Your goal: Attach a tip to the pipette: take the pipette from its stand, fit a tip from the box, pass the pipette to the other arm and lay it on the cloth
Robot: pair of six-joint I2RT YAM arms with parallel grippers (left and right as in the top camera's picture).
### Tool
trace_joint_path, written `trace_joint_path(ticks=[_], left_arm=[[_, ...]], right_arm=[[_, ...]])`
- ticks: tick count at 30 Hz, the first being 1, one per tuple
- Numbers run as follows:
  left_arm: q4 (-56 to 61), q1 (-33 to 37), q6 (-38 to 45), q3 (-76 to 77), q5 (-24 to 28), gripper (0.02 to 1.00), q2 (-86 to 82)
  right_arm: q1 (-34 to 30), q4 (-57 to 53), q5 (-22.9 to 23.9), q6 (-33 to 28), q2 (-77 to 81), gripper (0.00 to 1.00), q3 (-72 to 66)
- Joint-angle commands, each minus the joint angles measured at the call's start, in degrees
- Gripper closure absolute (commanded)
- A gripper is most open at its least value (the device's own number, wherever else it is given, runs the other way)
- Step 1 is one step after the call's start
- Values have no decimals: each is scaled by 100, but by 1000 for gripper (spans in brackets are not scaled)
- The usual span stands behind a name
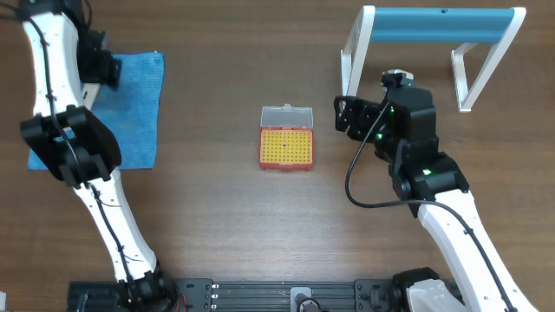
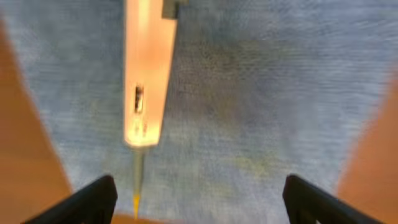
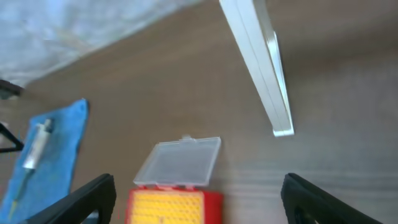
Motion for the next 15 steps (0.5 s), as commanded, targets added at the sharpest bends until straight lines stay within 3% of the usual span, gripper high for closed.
trace_joint_path(ticks=[1, 4, 5, 8, 9, 15], left_arm=[[-726, -37, -754, 1178, 890, 154, -988], [-726, -50, -1040, 1176, 1228, 154, -1628], [-726, -48, -1036, 1152, 1650, 154, -2015], [-726, -131, -1062, 763, 2312, 154, -3335], [-726, -264, -1156, 326, 2310, 154, -4048], [-721, -1384, -2229, -3086, 2247, 154, -7536]], right_arm=[[-302, 192, 85, -472, -560, 137, 39], [-468, 317, 90, -476, -680, 134, 39], [-612, 417, 87, -678, -737, 134, 39], [-732, 433, 87, -2271, -1025, 134, 39], [-732, 308, 87, -2680, -1239, 137, 37], [-734, -1473, 92, -3700, -2924, 137, -236]])
